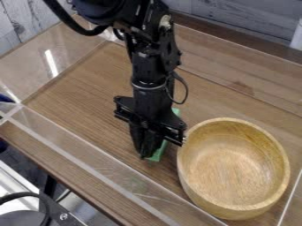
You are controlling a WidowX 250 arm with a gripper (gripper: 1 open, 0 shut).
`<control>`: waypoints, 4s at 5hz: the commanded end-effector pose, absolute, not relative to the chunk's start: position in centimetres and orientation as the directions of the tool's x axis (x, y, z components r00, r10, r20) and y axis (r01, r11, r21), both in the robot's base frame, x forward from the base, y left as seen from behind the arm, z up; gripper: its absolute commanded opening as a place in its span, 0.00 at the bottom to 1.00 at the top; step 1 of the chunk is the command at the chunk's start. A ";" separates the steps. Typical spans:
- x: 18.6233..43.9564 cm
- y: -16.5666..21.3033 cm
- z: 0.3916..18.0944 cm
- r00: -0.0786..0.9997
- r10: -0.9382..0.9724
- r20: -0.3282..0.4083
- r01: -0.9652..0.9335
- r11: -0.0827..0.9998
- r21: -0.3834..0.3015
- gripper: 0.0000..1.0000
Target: Put the green block in the brown bowl
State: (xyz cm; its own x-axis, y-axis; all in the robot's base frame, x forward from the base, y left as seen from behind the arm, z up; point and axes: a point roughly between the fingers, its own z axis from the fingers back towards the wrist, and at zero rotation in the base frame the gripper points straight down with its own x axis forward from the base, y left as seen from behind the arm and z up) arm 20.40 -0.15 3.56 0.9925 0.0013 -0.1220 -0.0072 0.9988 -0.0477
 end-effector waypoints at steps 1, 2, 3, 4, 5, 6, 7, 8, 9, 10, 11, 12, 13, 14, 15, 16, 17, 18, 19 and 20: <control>21.1 -0.3 4.5 0.996 -0.001 -0.090 -0.003 0.999 -0.047 1.00; 21.0 -0.3 4.7 0.995 0.000 -0.097 -0.005 0.999 -0.049 1.00; 20.9 -0.4 4.9 0.995 0.005 -0.103 -0.011 0.999 -0.053 0.00; 20.9 -0.4 5.0 0.994 0.008 -0.108 -0.015 0.998 -0.058 0.00; 21.0 -0.4 5.1 0.993 0.010 -0.116 -0.017 0.998 -0.057 1.00; 21.0 -0.3 5.1 0.992 0.012 -0.124 -0.019 0.998 -0.056 1.00; 21.1 -0.3 5.1 0.991 0.014 -0.132 -0.022 0.998 -0.060 0.00; 21.1 -0.2 5.0 0.990 0.014 -0.139 -0.023 0.998 -0.064 0.00; 21.1 -0.1 5.0 0.989 0.014 -0.147 -0.023 0.998 -0.062 1.00; 21.2 0.0 4.9 0.988 0.015 -0.155 -0.025 0.998 -0.060 1.00; 21.2 0.1 4.8 0.987 0.015 -0.162 -0.026 0.998 -0.063 0.00; 21.2 0.2 4.8 0.986 0.014 -0.168 -0.026 0.997 -0.068 0.00; 21.1 0.3 4.8 0.984 0.014 -0.175 -0.026 0.997 -0.066 1.00; 21.1 0.5 4.6 0.983 0.014 -0.182 -0.026 0.997 -0.067 1.00; 21.3 0.5 4.5 0.984 0.018 -0.180 -0.030 0.997 -0.069 0.00; 21.3 0.6 4.9 0.984 0.018 -0.177 -0.032 0.997 -0.075 0.00; 21.4 0.7 5.3 0.984 0.022 -0.176 -0.037 0.996 -0.082 0.00; 21.6 0.8 5.5 0.984 0.024 -0.175 -0.040 0.995 -0.086 0.00; 21.8 0.9 5.7 0.984 0.026 -0.174 -0.042 0.995 -0.091 0.00; 22.0 1.0 6.0 0.985 0.027 -0.171 -0.044 0.994 -0.096 0.00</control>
